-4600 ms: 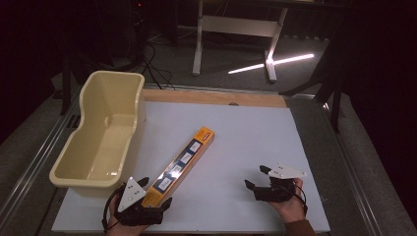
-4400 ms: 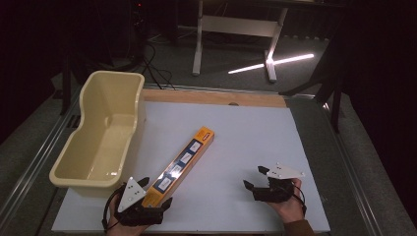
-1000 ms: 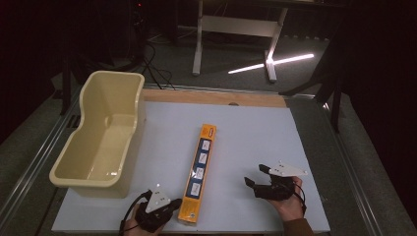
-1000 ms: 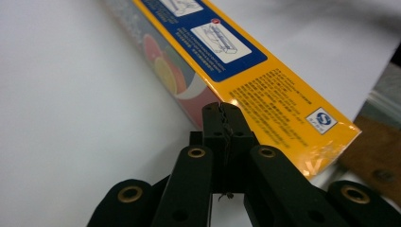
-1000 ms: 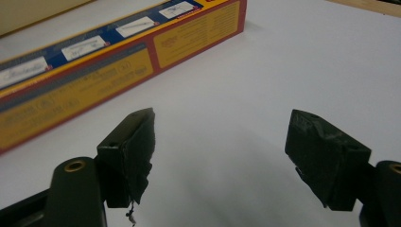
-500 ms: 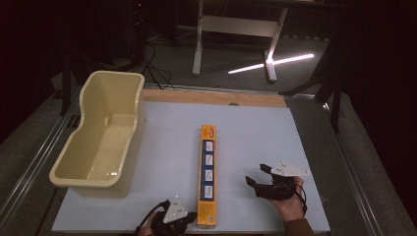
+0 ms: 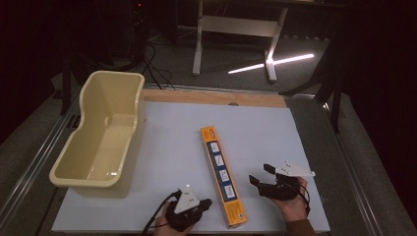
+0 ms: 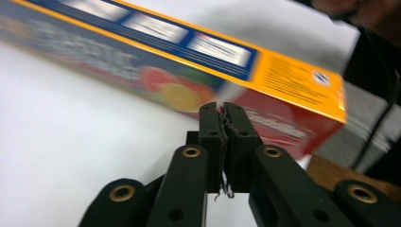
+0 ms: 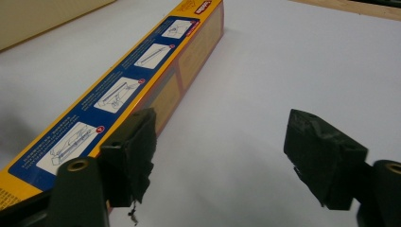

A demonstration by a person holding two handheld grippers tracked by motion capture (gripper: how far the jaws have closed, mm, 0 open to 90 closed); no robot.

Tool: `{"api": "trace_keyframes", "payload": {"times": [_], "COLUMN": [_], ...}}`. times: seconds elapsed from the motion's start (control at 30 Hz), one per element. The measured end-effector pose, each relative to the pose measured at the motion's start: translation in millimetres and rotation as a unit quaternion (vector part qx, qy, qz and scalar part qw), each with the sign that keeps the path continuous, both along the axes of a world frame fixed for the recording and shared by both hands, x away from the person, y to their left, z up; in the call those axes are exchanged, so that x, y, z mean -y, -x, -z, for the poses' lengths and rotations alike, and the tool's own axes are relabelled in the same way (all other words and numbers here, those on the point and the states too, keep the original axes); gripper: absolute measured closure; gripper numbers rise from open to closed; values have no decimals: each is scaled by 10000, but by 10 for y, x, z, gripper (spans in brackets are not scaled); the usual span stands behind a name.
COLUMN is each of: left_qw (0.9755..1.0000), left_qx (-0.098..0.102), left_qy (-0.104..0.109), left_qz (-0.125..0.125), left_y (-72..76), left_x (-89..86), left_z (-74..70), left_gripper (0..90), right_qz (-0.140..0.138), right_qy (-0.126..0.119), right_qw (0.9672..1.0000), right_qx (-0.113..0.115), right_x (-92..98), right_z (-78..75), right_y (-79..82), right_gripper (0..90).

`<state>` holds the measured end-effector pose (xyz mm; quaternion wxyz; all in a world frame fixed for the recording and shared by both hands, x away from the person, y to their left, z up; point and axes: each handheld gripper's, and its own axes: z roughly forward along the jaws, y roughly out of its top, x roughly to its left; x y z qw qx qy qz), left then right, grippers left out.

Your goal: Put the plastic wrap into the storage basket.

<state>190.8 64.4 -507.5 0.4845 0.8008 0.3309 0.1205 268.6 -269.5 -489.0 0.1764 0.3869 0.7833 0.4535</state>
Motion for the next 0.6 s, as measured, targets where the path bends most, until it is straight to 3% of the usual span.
{"api": "trace_keyframes", "payload": {"times": [0.03, 0.07, 0.13, 0.17, 0.2, 0.23, 0.27, 0.47, 0.6], "left_qw": [10000, 9998, 9996, 9992, 9992, 9978, 9971, 9955, 9951], "left_qx": [0, 89, 151, 212, 212, 271, 280, 142, 126], "left_qy": [0, 19, -8, -61, -61, -207, -248, -334, -408], "left_qz": [0, -157, -243, -347, -347, -561, -658, -881, -889], "left_y": [0, 7, 12, 19, 19, 37, 48, 118, 179], "left_x": [0, -140, -202, -257, -257, -367, -415, -624, -671], "left_z": [0, -55, -77, -93, -93, -115, -122, -122, -119], "left_gripper": [830, 805, 696, 696, 602, 602, 451, 192, 148], "right_qz": [0, 37, 51, 55, 55, 63, 57, 102, 2], "right_qy": [0, 16, 13, 9, 9, 2, -41, -59, 24], "right_qw": [10000, 10000, 10000, 10000, 10000, 10000, 10000, 9998, 9998], "right_qx": [0, -23, -39, -48, -48, -49, -52, -165, -217], "right_x": [0, -17, -26, -32, -32, -35, -39, -72, -153], "right_z": [0, -2, -2, -5, -5, -9, -23, -95, -163], "right_y": [0, -1, -1, -1, -1, 0, 2, -8, -14], "right_gripper": [271, 284, 286, 291, 291, 295, 297, 228, 175]}}
